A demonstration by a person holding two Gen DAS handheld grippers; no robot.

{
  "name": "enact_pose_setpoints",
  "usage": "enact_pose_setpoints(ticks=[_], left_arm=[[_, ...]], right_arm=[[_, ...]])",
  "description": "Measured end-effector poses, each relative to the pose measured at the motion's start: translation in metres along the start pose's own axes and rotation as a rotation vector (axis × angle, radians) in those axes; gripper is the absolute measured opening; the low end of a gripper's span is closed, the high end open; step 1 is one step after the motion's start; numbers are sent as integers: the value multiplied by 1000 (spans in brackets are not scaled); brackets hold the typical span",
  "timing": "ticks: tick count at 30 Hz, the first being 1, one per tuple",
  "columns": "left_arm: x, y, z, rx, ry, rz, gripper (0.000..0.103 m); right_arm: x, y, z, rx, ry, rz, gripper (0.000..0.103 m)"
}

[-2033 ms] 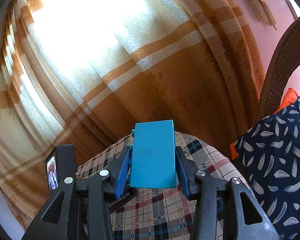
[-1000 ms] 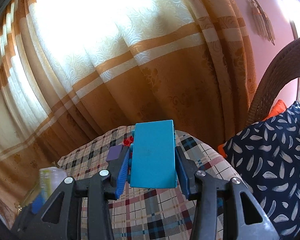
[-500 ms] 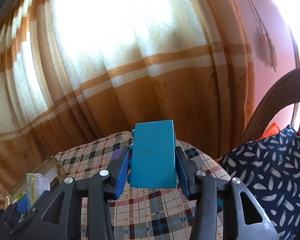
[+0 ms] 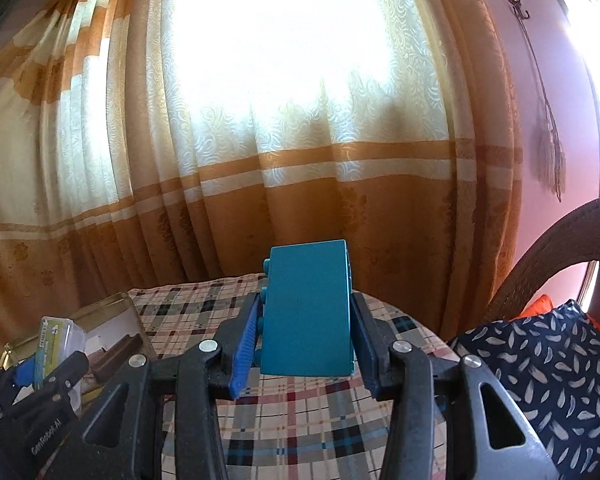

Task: Organize rigid objects
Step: 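Carry the floss case and teal brick over the tin tray with both tools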

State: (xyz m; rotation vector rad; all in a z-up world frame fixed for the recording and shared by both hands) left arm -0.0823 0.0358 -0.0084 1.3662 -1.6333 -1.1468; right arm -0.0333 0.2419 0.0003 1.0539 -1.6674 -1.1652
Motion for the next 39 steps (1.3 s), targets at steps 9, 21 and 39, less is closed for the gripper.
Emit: enact_pose_setpoints(ticks=[9,21,39], left_arm=[[18,1,0,-6,24,-35,54],[49,3,1,-17,76,-81,54],[106,-3,0,-34,243,-194,54]], right_arm=[[41,-15,0,26,92,-30,47],[98,-18,-6,3,229,-110,47],[181,-27,13,-28,360,-200,47]])
Point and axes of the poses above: each gripper's, at about its wrist camera, not at the fingertips, and z roughly the way its jaws point, x to its left, y to its top, the point moved 5 cm from there along z, roughly the way its jaws point, and after that the axes turned 5 degrees about -x, right-handed, at the moved point
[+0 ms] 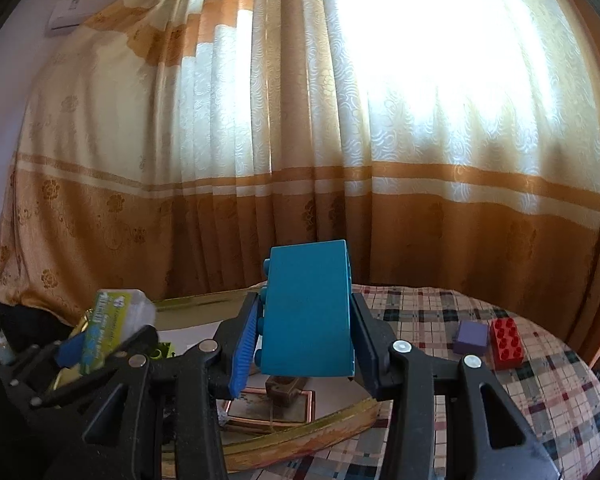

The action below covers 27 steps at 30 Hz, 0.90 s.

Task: Organize rigid objects
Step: 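Carry the floss case and teal brick over the tin tray with both tools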

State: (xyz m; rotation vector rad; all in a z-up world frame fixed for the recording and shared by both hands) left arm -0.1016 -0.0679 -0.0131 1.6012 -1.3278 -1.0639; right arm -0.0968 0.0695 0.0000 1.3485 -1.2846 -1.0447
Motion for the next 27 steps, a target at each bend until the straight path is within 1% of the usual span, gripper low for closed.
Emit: enact_pose_setpoints(ticks=[5,9,12,20,27], left_arm=[[3,4,-4,-26,64,21,54],[5,5,-3,-30,107,43,54],[10,3,1,-14,118,34,54],[18,-2,10,38,131,2,54],[18,-8,16,75,132,-5,54]], right_arm=[[-6,-4,2,7,-10,-14,47],[1,-7,11,27,1,-49,47],[3,-11,14,53,14,-53,47],[10,-12,16,50,19,-92,47],[9,-13,24,74,27,-84,47]])
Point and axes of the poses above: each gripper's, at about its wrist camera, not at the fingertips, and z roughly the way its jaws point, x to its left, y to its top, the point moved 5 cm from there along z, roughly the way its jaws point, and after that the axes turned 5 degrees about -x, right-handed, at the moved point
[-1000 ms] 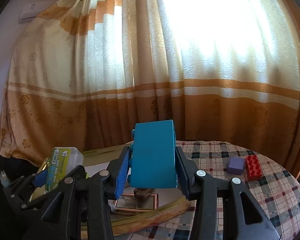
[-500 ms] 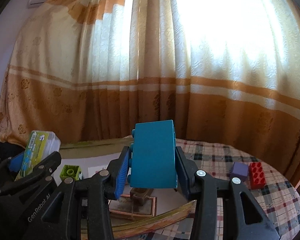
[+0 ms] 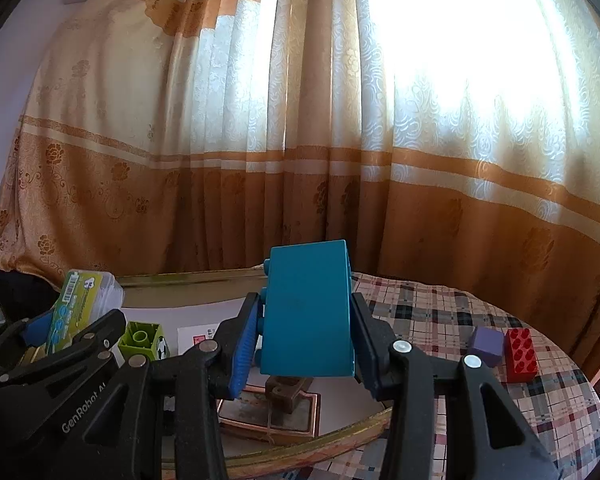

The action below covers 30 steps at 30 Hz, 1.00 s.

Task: Organize rigid objects
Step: 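Carry the floss case and teal brick over the tin tray with both tools, then lower the floss case and teal brick into the tray, opening both tools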

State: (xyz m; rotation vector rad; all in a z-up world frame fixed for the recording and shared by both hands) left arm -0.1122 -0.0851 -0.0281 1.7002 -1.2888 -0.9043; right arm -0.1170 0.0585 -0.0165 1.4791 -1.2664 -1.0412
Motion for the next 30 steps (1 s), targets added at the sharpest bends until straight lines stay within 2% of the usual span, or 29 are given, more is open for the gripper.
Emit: enact_pose_setpoints(ticks=[11,12,13,15,16,18,20,25,30], left_arm=[[-6,-3,3,19,12,29,54],[-6,-3,3,18,13,33,54],[-7,-3,3,17,13,37,54],[-7,-3,3,18,22,39,54],[-5,-3,3,18,28,33,57],[-4,-3,2,17,34,29,74],[-6,-2,-2,-4,44,41,101],[-21,-2,-7,-29,34,116,103],[-22,-2,-10,-30,31,122,103]], right_arm=[[5,-1,15,39,43,-15,47],[6,-1,15,41,48,-19,49],[7,-1,14,37,48,-23,58],[5,0,10,16,25,-22,68],[2,0,6,-2,17,-8,75],[-5,2,-3,-42,7,25,87],[-10,4,-14,-78,-19,39,91],[-24,1,-26,-74,-91,59,91],[-34,-4,-36,-63,-128,84,91]])
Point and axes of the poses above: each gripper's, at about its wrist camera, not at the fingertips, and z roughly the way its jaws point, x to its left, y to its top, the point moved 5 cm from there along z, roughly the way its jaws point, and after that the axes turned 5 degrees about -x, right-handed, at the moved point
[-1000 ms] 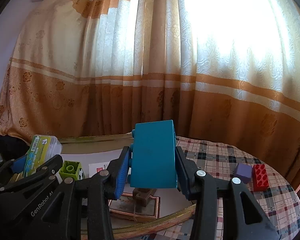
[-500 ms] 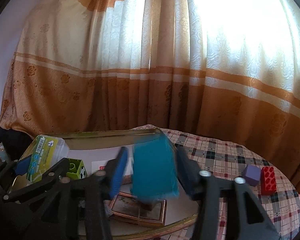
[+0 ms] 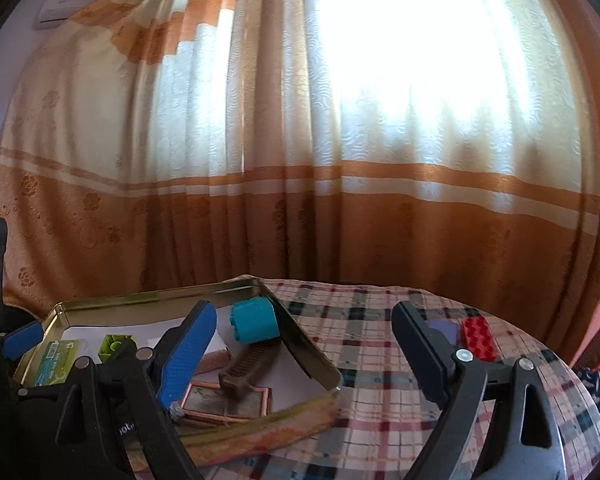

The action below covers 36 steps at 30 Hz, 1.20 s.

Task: Organize rigid objects
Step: 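Lower the floss case and teal brick into the tray, opening both tools, then withdraw both tools toward the red brick and purple block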

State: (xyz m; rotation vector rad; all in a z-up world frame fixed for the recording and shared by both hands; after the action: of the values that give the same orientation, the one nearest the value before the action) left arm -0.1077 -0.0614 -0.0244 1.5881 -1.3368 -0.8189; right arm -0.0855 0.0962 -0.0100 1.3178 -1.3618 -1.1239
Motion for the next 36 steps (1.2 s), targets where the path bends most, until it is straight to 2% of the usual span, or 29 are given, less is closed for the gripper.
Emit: enact_pose_setpoints(ticks=[7,17,36], left_arm=[[-1,-1,1,18,-9,-7,103],[1,-4,2,36,-21,-26,103],[1,-4,0,31,-26,-30,103]], right_arm=[[4,0,-6,-3,-1,-28,92],[-2,-2,-6,2,-9,-4,92],[-10,-2,-9,2,-26,3,92]])
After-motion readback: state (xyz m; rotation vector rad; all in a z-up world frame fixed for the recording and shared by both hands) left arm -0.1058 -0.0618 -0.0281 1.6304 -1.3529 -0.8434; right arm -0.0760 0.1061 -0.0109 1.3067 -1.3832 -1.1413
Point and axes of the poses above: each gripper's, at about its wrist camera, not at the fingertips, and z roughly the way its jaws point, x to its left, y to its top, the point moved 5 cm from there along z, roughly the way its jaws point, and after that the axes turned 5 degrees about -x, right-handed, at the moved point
